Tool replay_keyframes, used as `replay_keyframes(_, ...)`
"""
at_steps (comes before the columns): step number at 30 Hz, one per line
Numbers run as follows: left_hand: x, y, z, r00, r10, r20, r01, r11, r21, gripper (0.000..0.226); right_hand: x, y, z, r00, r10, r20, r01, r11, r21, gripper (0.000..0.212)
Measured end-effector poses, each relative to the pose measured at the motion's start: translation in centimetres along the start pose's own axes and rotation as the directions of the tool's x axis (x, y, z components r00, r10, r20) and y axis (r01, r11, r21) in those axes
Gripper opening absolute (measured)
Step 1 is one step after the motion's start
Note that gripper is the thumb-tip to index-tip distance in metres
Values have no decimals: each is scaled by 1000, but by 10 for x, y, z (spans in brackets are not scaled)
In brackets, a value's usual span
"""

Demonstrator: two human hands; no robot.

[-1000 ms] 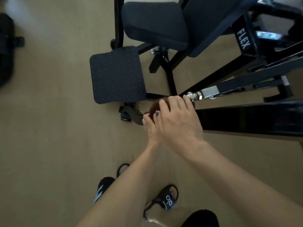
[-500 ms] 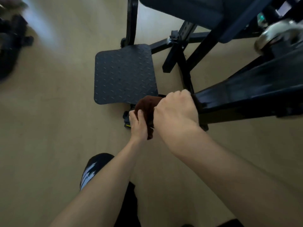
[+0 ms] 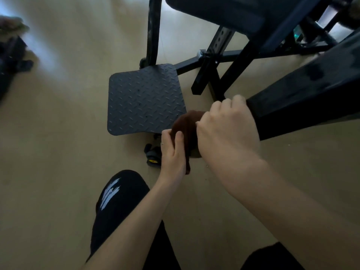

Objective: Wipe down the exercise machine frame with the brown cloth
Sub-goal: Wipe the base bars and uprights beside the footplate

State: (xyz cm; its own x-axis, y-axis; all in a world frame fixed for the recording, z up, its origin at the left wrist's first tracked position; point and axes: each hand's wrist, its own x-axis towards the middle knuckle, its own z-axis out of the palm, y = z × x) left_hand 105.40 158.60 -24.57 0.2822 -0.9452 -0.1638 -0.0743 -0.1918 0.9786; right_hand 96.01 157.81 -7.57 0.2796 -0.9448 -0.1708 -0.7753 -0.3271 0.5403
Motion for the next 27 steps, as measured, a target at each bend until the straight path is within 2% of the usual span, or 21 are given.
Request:
replay_keyframes(2, 17, -17, -5, 999, -35, 12, 34, 999, 15, 8, 2, -4, 5, 999, 38, -33, -41, 994, -98, 29)
replay_keyframes(4, 42, -42, -13, 995, -102, 22, 101, 993, 53, 9, 3, -11, 10, 998, 58, -26, -60, 995, -84, 34)
replay_keyframes(7, 83, -81, -23, 974, -227, 1, 225, 967, 122, 26, 10, -14, 16, 994, 18, -109, -25, 998, -57, 44)
replay_keyframes(9, 106, -102, -28, 961, -276, -10, 274, 948, 164, 31, 13, -15, 14, 996, 23, -83, -27, 998, -49, 52)
replay_keyframes(13, 138, -116, -33, 932, -361, -31, 360, 910, 205, 38, 14, -17, 18, 990, 42, -136, -55, 994, -97, 54)
replay_keyframes(16, 142, -110, -31, 904, -427, -37, 425, 883, 199, 43, 16, -18, 21, 974, 89, -210, -101, 994, -46, 52)
replay_keyframes(23, 82, -86, -21, 980, -196, 29, 191, 974, 125, 14, 18, -23, 22, 949, 132, -288, -135, 991, 9, 53)
replay_keyframes(27, 106, -96, -27, 964, -261, 41, 253, 957, 144, 23, 19, -24, 22, 956, 124, -266, -130, 991, -7, 50)
